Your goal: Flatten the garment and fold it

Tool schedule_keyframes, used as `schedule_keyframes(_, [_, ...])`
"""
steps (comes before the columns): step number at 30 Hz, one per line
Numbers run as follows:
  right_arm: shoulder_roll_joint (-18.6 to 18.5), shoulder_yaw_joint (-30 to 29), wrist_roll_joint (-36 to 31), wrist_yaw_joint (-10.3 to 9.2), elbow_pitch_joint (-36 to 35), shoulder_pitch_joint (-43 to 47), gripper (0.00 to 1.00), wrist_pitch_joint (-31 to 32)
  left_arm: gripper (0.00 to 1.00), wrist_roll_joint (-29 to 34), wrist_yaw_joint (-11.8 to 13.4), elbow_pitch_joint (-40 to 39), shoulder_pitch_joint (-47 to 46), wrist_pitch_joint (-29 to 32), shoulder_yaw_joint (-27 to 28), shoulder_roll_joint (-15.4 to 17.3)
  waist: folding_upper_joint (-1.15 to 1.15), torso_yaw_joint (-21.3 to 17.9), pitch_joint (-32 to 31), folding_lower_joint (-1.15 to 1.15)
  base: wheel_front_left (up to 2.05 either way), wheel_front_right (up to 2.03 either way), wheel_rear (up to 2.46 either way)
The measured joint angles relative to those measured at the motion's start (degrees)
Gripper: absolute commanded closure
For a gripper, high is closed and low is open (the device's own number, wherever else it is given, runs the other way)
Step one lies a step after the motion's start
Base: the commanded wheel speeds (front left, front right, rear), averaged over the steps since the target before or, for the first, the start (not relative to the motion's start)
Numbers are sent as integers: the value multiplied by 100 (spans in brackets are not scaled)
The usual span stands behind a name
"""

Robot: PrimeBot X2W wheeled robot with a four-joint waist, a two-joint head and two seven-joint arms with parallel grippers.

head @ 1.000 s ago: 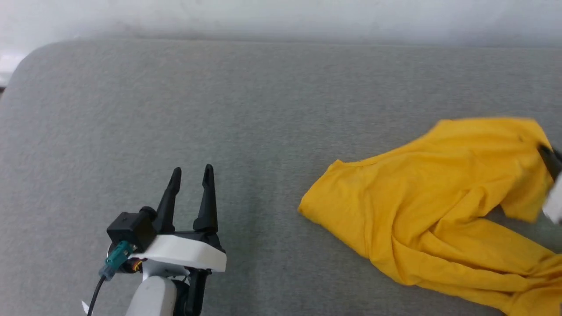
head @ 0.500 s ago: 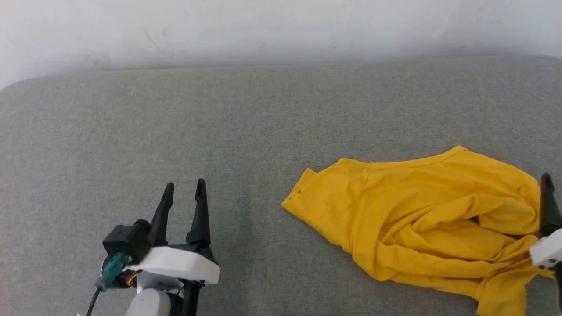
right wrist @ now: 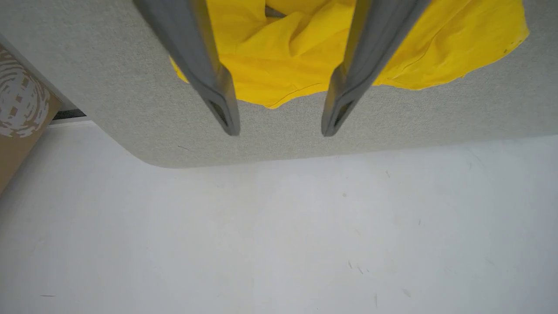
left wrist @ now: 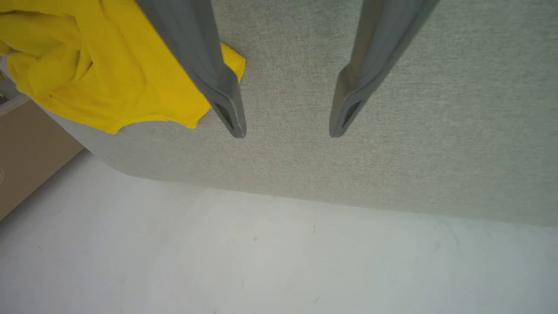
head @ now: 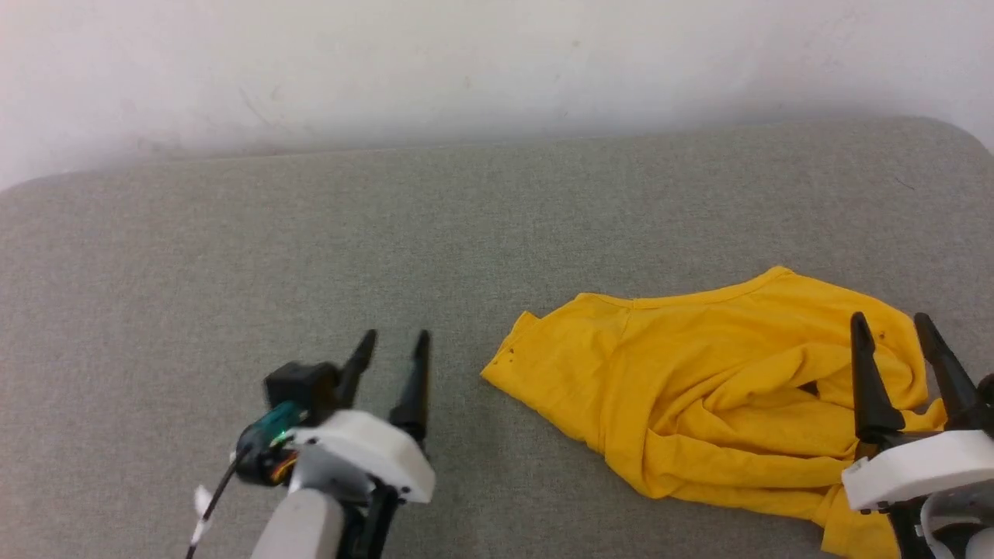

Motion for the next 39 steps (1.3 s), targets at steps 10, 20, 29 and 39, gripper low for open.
schedule_keyframes(10, [70, 283, 22, 0, -256, 16, 0, 194, 0, 183, -222, 1051, -999, 1727, -970, -14, 0, -215, 185, 0, 0, 0, 0])
schedule_keyframes(20, [103, 321, 240, 0, -80, -59, 0, 142, 11, 388, -275, 1815, -1699, 2763, -1318, 80, 0, -509, 474, 0, 0, 0, 0])
schedule_keyframes(29, [120, 147, 275, 0, 45, -43, 0, 93, 100, 192, -55, 671, -1298, 2597, -850, 632, 0, -503, 381, 1, 0, 0, 0])
schedule_keyframes(39, [127, 88, 277, 0, 49, 4, 0, 108, 100, -263, 1181, -1848, 740, 3338, 475, 1302, 0, -169, 237, 0, 0, 0, 0])
